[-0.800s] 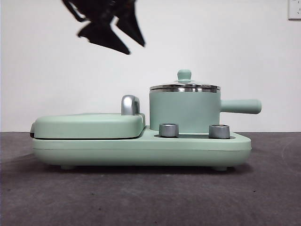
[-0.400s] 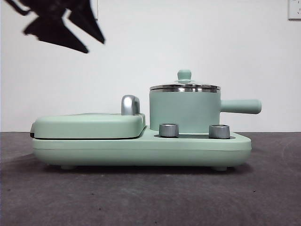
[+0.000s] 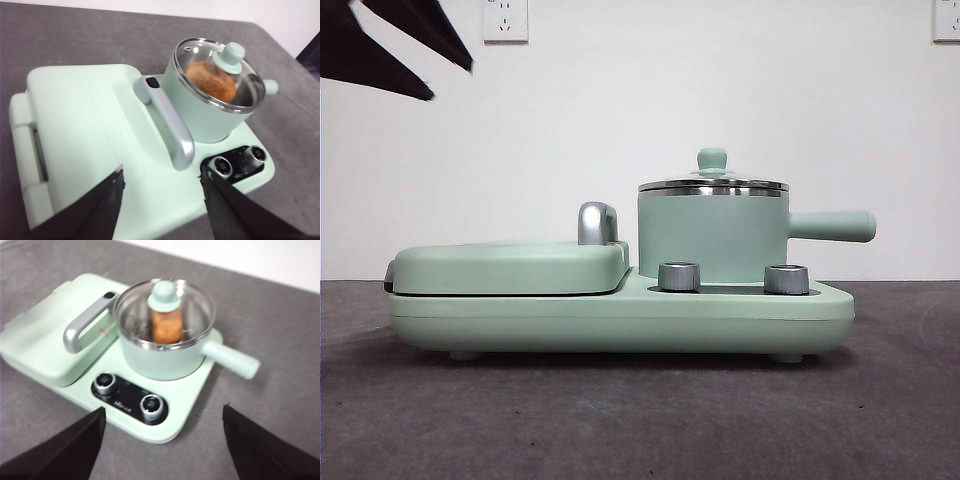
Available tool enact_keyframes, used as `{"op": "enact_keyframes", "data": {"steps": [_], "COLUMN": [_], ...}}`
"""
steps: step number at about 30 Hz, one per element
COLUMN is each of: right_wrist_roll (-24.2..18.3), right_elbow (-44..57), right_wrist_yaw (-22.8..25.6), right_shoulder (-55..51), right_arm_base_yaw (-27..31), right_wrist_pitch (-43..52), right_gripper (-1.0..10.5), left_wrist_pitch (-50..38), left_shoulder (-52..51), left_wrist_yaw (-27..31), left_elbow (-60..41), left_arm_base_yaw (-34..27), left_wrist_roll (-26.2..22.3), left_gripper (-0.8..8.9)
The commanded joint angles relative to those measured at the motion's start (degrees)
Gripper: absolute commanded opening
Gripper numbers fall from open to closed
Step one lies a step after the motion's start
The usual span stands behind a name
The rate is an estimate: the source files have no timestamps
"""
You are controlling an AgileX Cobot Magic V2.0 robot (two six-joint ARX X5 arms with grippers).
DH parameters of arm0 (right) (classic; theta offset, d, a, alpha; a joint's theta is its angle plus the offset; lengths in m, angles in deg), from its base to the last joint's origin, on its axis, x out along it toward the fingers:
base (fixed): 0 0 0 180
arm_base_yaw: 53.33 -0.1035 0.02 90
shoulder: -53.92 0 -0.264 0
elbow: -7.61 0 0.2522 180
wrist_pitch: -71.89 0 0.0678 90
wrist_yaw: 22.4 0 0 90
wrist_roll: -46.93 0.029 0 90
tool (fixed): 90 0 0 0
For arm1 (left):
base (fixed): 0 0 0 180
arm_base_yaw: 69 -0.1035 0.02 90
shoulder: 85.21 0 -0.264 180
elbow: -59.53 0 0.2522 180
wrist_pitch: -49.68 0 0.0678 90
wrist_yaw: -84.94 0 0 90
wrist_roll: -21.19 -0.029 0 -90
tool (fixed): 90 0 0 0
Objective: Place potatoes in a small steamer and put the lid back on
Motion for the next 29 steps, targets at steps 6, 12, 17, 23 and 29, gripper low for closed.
{"op": "enact_keyframes", "data": {"steps": [6,12,17,23,29], "right_wrist_roll": [0.7,0.5,0.5,0.5,0.5], "right_elbow": [-0.3,-0.4,-0.4,-0.4,-0.4], "right_wrist_yaw": [-0.1,-0.2,0.0,0.0,0.0], "right_shoulder": [1.7,1.7,1.6,1.6,1.6], "right_arm_base_yaw": [-0.3,-0.3,-0.3,-0.3,-0.3], "right_wrist_pitch": [-0.5,1.0,1.0,1.0,1.0], "right_gripper": [3.7,0.2,0.2,0.2,0.2], "left_wrist_pitch": [4.6,5.2,5.4,5.3,3.5], "left_shoulder": [-3.2,-3.9,-4.0,-4.0,-9.6], "left_wrist_yaw": [0.4,0.4,0.4,0.4,5.3], "left_elbow": [0.0,0.1,0.1,0.1,-3.8], "left_arm_base_yaw": [0.1,0.2,0.2,0.2,-2.0], "left_wrist_roll": [2.0,2.1,2.1,2.1,-7.6], "left_gripper": [2.47,0.06,0.06,0.06,0.06]}}
